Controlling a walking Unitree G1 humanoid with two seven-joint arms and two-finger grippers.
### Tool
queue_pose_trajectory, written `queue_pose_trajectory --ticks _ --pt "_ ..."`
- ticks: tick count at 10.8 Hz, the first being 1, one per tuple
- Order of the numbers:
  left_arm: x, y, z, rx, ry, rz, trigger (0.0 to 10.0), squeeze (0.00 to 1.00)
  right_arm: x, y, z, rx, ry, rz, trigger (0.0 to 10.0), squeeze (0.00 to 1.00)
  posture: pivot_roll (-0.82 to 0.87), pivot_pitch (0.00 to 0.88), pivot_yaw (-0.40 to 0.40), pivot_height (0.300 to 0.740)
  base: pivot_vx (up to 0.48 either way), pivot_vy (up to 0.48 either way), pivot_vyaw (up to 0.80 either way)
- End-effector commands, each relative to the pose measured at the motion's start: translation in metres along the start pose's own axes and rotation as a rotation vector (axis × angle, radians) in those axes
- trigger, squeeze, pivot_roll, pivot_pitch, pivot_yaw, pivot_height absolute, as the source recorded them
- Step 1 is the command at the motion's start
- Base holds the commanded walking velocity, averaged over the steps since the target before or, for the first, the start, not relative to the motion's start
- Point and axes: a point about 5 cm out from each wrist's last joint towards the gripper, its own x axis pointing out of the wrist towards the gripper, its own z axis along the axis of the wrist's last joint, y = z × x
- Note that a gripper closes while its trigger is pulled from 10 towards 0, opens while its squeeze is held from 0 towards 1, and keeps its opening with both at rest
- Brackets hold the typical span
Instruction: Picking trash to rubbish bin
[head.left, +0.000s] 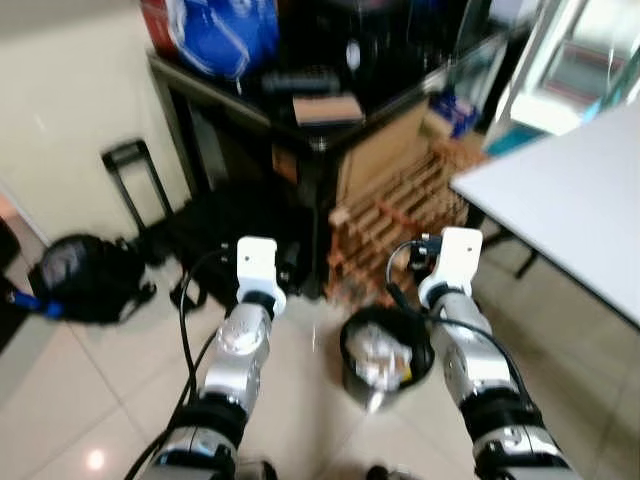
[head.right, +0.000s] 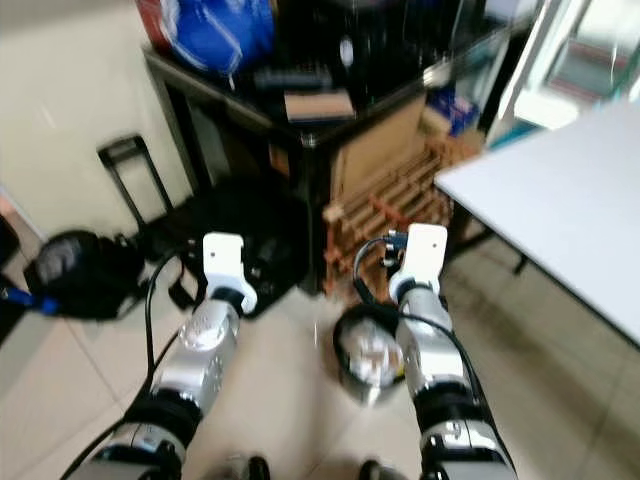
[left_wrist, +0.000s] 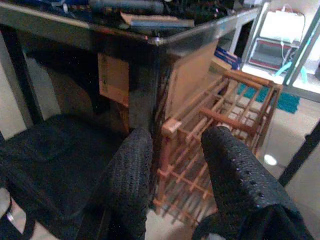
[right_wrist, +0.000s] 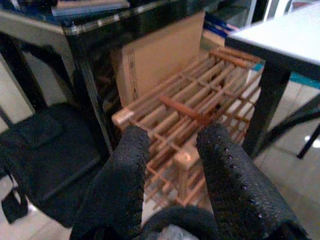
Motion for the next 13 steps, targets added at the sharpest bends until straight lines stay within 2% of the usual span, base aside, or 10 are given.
queue_pose_trajectory --ticks 1,4,9,13 --pt "0.0003 -0.0005 -0.0001 0.002 0.002 -0.007 10.0 0.00 -0.0002 -0.0008 -0.0011 0.008 0.011 -0.002 10.0 0.00 -0.02 0.085 0.011 0.740 -0.296 0.000 0.00" --pt "0.0002 -0.0009 -0.0004 0.002 0.003 -0.007 10.0 0.00 -0.0004 -0.0011 -0.0018 0.006 0.016 -0.002 10.0 0.00 -0.02 0.085 0.010 0.740 -0.298 0.000 0.00" --pt "0.0009 -0.0016 -0.0015 0.014 0.013 -0.001 10.0 0.00 -0.0009 0.0002 -0.0007 -0.002 0.007 0.029 10.0 0.00 -0.03 0.077 0.008 0.740 0.000 0.000 0.00" --pt "0.0001 -0.0017 -0.0033 0.015 0.018 0.001 10.0 0.00 -0.0033 0.0058 -0.0028 -0.029 0.008 0.069 10.0 0.00 -0.03 0.073 0.007 0.740 0.000 0.000 0.80"
